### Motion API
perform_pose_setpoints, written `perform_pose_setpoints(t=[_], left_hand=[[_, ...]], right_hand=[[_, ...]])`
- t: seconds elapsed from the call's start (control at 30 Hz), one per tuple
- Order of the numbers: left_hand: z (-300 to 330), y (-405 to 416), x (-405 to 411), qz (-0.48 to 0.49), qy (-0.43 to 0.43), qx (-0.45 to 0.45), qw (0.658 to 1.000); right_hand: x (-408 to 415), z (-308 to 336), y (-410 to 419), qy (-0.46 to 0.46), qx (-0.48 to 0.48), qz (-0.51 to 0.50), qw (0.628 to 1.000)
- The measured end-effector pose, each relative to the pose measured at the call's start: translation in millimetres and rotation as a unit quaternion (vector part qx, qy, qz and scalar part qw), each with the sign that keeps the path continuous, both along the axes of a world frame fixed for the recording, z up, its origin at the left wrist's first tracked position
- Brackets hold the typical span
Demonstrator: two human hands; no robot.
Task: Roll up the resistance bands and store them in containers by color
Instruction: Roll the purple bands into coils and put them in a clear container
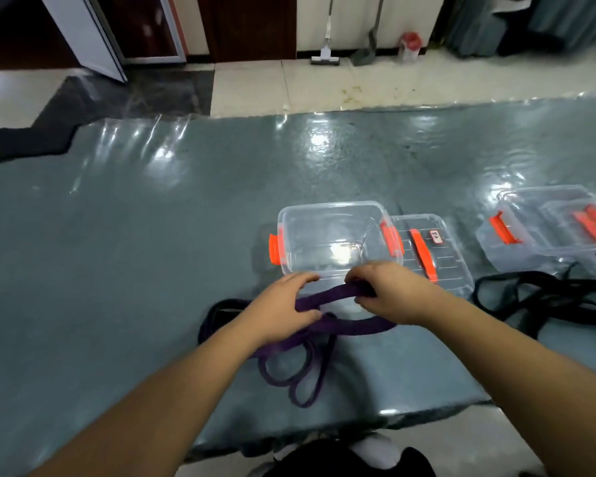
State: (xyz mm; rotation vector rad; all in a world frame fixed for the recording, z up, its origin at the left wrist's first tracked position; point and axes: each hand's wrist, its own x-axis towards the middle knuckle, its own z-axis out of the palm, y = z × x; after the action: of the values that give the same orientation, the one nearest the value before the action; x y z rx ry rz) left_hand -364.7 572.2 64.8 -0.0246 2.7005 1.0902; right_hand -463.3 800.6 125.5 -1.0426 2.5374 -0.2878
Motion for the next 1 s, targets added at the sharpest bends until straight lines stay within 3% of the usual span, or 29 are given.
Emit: perform_pose_setpoints(t=[0.3, 0.53, 0.7, 0.8, 0.9, 1.0], left_hand=[[32, 27, -13, 0.026, 0.076, -0.03, 0.996], [97, 14, -32, 0.056, 0.143, -0.009, 0.988], [158, 9, -42, 0.08, 0.215, 0.011, 0.973], [186, 14, -45, 0.143, 0.247, 0.07, 0.956], [213, 27, -46, 0.202, 0.249, 0.224, 0.92], [235, 43, -45, 0.204, 0.252, 0.345, 0.881]], right_hand=[[4, 19, 4, -0.001, -0.055, -0.043, 0.998], [-6, 16, 26, -0.085, -0.081, -0.086, 0.989], [-16, 27, 30, -0.174, -0.231, -0.084, 0.954], [-25, 49, 18, -0.204, -0.339, -0.099, 0.913], [-30, 77, 3, -0.269, -0.425, -0.091, 0.859], [-23, 96, -18, -0.257, -0.401, -0.019, 0.879]])
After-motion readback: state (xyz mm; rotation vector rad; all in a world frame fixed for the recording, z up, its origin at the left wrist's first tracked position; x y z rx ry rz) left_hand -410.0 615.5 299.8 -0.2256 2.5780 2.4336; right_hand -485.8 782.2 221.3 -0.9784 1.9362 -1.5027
